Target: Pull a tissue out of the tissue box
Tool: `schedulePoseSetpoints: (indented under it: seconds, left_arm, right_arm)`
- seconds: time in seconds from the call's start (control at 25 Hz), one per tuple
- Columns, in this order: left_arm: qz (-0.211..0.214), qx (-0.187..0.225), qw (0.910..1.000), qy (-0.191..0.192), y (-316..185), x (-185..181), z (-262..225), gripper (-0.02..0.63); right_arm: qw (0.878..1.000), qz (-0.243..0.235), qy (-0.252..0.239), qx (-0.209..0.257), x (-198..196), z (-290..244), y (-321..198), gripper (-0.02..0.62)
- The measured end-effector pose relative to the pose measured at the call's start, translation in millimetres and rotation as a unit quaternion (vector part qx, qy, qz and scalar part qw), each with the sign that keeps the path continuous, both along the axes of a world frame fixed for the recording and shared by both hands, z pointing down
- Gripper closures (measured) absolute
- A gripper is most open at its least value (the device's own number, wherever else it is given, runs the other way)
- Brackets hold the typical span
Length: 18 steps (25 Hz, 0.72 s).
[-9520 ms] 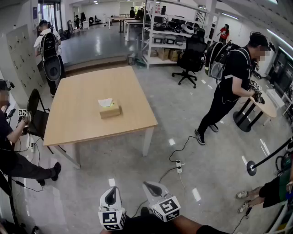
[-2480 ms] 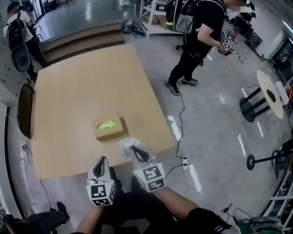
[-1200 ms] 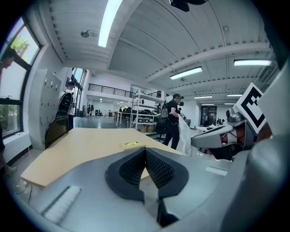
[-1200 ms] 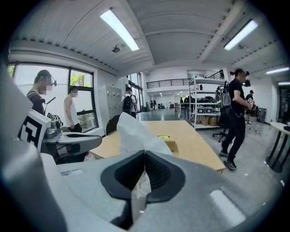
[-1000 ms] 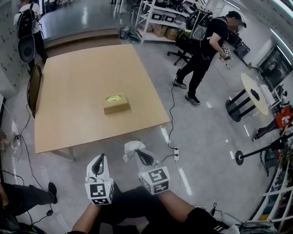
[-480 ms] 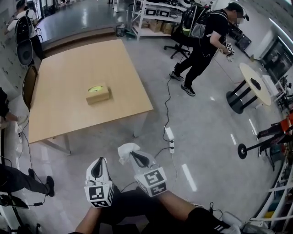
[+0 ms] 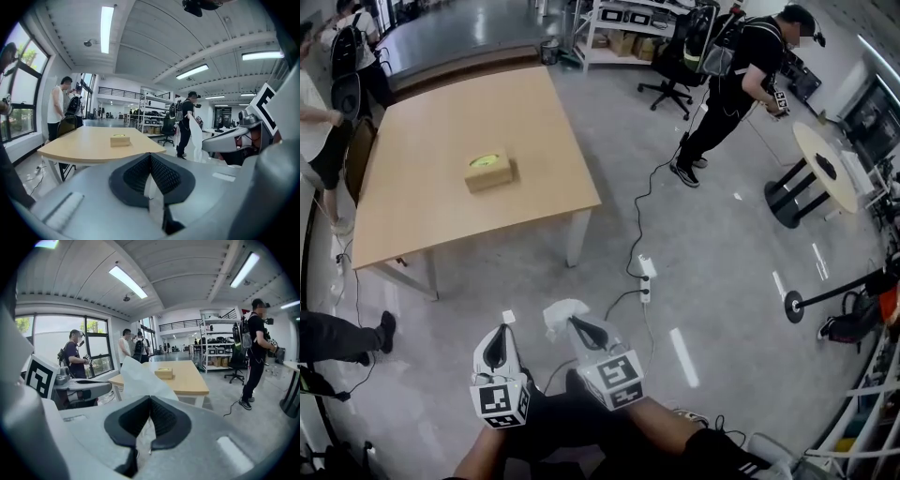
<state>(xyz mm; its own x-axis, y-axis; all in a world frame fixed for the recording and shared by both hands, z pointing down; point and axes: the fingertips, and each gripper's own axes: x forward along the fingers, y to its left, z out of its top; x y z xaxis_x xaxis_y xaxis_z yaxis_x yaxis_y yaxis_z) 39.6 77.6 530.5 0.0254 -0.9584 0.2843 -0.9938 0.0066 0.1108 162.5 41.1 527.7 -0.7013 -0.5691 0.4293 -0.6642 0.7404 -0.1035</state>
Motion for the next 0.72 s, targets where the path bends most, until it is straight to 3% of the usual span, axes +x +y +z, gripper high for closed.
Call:
schedulePoseSetpoints:
  seconds: [0.28,0.72]
  left_arm:
    - [0.01,0.005,0.9999,-0.001,4,10,0,0.588]
    - [0.023,0.009,0.9996,-0.011,-4,-3,1,0.588]
  right_arm:
    - [1.0,0.003,-0.003,0.009,6,0,7,0.603]
    - [0.999,0.03,-0.012,0.011,2,-4,-5,0.603]
